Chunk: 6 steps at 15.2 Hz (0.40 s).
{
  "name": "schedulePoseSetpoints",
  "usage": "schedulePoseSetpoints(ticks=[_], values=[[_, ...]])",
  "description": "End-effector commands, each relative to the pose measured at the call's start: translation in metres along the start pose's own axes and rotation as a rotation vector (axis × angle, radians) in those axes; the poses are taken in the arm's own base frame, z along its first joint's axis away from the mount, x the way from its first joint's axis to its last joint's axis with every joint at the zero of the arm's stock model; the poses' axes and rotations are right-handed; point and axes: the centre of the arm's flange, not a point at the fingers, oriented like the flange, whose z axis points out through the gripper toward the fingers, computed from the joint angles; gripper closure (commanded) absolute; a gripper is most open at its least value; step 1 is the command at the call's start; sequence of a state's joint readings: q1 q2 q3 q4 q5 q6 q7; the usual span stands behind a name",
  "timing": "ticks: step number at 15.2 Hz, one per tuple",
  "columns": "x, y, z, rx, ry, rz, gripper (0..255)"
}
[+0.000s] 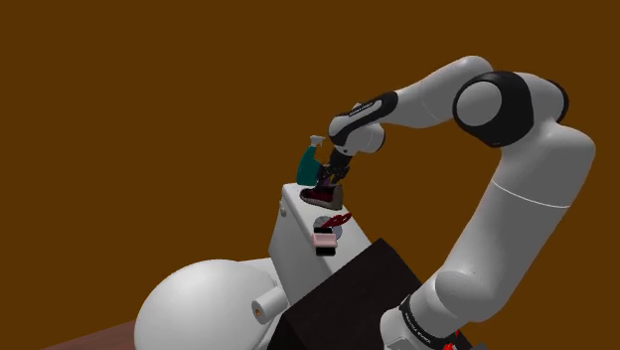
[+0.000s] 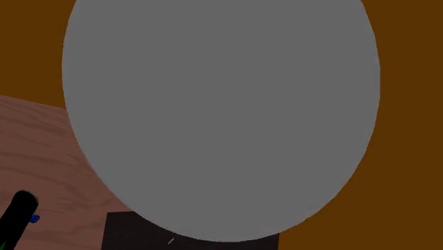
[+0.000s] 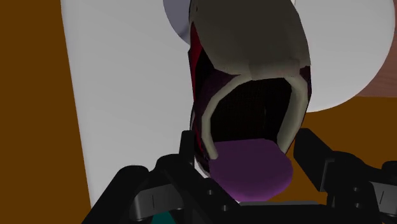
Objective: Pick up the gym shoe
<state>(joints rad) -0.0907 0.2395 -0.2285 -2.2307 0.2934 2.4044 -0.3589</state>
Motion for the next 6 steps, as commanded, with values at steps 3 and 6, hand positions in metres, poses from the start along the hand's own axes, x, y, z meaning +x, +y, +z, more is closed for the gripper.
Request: schedulePoseSetpoints(ticks=[3, 6], values=[[0.000, -0.003, -0.022, 0.000, 0.001, 0.000, 255], [0.000, -0.004, -0.028, 0.000, 0.001, 0.000, 255]])
